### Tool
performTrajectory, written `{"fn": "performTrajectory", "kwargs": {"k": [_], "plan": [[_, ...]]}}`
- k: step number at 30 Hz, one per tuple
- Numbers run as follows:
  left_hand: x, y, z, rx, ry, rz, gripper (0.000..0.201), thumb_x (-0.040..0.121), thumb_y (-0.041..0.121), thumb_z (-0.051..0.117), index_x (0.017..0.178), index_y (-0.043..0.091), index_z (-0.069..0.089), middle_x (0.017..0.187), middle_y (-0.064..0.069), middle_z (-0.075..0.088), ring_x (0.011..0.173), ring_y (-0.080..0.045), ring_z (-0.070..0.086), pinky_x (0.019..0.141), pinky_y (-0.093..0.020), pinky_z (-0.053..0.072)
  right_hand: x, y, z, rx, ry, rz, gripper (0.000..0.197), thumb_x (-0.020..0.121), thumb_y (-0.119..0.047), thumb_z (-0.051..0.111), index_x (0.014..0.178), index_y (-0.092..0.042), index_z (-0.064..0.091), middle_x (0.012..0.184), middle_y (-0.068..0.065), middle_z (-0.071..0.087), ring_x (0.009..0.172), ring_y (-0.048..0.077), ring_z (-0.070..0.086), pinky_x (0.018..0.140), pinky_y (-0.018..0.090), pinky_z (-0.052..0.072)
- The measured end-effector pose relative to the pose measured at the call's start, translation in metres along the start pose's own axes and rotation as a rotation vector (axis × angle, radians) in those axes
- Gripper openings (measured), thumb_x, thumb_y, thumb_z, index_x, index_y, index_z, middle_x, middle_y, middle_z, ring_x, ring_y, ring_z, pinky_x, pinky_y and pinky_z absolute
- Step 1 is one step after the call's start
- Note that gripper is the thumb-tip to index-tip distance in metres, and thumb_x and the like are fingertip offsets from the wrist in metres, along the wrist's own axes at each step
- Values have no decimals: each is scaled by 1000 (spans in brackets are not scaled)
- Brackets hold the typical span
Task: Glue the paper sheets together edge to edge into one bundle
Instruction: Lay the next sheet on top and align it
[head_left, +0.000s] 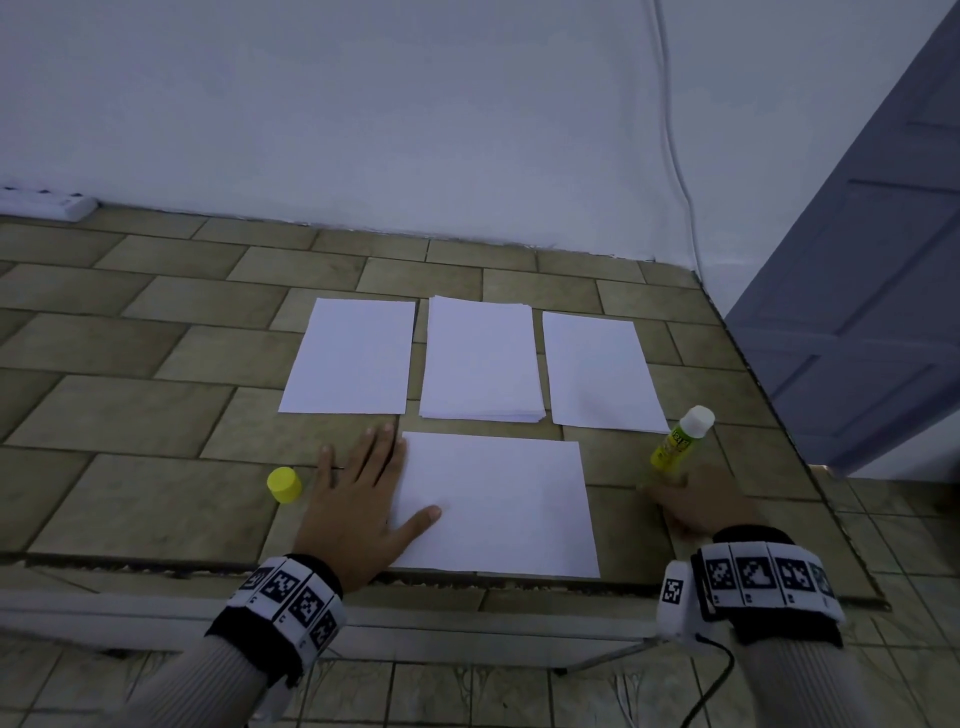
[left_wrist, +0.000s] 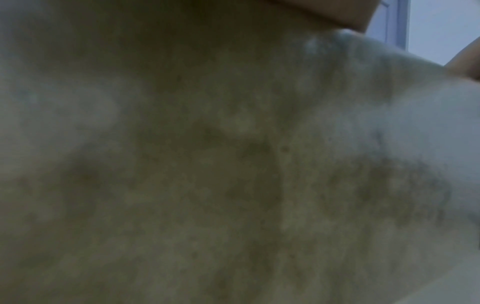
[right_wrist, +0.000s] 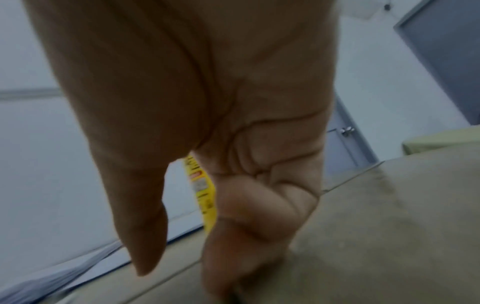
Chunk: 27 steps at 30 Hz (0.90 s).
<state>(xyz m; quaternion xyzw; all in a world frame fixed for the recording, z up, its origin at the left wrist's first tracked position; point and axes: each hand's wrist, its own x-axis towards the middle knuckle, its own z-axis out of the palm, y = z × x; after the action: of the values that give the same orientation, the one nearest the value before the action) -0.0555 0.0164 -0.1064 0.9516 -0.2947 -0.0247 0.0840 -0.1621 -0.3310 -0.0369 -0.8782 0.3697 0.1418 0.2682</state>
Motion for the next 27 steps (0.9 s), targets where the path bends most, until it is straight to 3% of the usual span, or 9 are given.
{"fn": "performTrajectory", "kwargs": {"k": [2,5,9,13,17,24,27], "plan": [[0,0,1,-14,0,-2,99,84,81,-6,155,15,13,161,1,0,149,-18,1,118,-59,6,-3,-9,8,-53,-30,-67,33,92,-34,58,76,-5,58,76,12,66,63,17,56,61,27,44],[0,-1,1,-37,9,-5,94,86,78,-9,155,17,9,161,2,-1,149,-18,1,118,-59,6,-6,-33,17,-44,25,-232,19,91,-23,58,79,-9,55,75,4,59,63,13,51,54,20,36],[0,-1,0,-55,11,-4,90,87,74,-11,155,18,10,161,1,1,150,-19,3,118,-58,6,6,-64,16,30,242,-377,7,88,-16,60,90,-10,62,88,3,62,81,14,55,70,22,42],[0,-1,-1,-85,25,-4,92,86,75,-12,155,21,15,162,3,0,149,-15,-2,119,-56,2,33,-81,17,16,301,-366,28,88,-24,64,110,-8,60,109,10,61,99,22,57,83,31,45],[-1,-2,-1,-88,3,-1,95,82,77,-16,155,24,13,162,6,-4,149,-11,-10,119,-54,-4,52,-90,22,-113,218,-227,54,89,-37,63,129,-5,47,130,16,49,120,31,49,96,39,42],[-2,-3,-1,-81,19,25,94,86,76,-9,154,19,19,162,1,3,149,-16,-1,119,-56,-1,60,-92,24,-278,214,-165,51,87,-39,64,124,-8,46,127,14,46,118,30,46,94,39,45],[-2,-4,0,-49,-13,26,92,88,75,-4,154,15,21,161,-2,7,149,-19,6,117,-60,8,61,-92,22,-276,221,-187,50,86,-38,66,122,-9,50,125,13,48,116,30,46,95,39,46]]}}
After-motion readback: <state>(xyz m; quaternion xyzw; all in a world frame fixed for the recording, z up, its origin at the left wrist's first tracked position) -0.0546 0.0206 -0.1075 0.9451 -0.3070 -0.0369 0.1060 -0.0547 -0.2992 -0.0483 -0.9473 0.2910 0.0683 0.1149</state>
